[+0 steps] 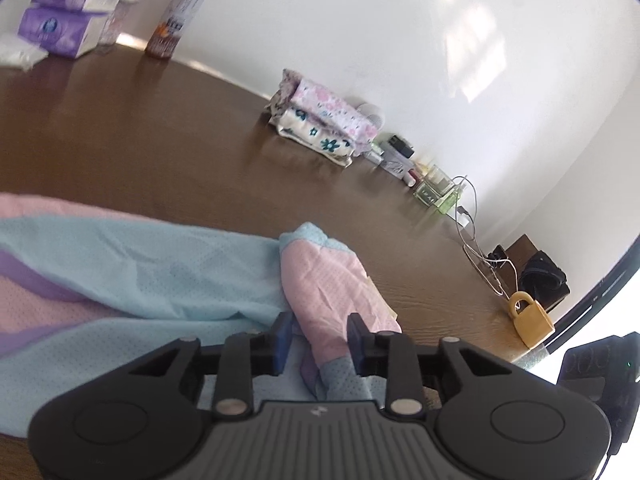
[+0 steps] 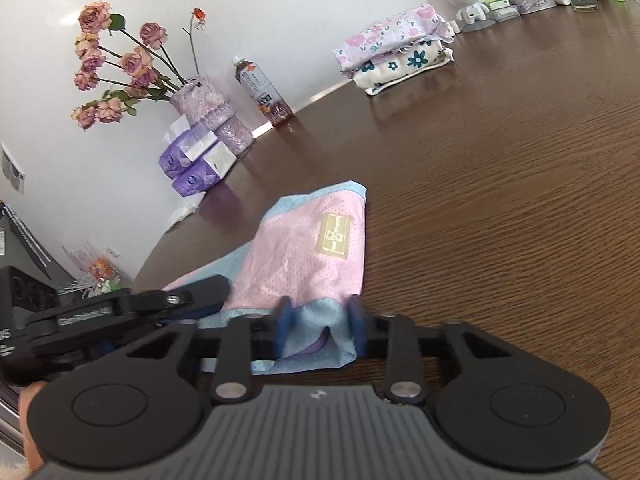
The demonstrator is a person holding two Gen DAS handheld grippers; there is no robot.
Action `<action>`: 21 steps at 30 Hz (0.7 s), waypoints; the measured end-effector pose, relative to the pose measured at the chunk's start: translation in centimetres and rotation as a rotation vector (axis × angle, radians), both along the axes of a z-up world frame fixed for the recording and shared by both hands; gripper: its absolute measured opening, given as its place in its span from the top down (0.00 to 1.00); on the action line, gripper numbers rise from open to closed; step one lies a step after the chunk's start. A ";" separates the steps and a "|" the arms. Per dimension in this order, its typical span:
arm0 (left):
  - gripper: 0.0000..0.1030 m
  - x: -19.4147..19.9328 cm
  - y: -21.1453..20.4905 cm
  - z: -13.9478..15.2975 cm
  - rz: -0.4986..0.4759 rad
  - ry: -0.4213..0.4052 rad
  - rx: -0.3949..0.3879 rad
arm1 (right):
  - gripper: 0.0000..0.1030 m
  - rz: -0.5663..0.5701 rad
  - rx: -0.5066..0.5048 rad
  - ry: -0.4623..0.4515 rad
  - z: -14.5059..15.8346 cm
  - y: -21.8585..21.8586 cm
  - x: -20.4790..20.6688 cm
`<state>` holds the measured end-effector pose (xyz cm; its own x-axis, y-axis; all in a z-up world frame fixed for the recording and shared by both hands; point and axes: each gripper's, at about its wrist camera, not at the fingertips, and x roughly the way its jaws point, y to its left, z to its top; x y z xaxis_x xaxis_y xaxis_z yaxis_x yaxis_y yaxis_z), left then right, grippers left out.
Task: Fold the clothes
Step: 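Roll the fold further over the blue body with both grippers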
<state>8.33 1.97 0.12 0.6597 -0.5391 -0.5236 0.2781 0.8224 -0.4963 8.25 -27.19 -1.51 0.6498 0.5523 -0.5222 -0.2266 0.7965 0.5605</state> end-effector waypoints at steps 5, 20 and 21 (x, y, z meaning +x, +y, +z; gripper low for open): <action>0.60 -1.3 0.9 0.7 -0.046 -0.082 0.209 | 0.95 -0.008 -0.067 -0.036 0.9 0.4 0.0; 0.60 -1.7 -0.3 -0.3 -0.290 -0.193 0.548 | 0.96 0.124 -0.737 -0.349 6.2 3.4 -0.8; 0.60 -1.5 -0.2 -0.4 -0.298 -0.188 0.536 | 0.96 0.147 -0.768 -0.371 6.2 3.9 -1.1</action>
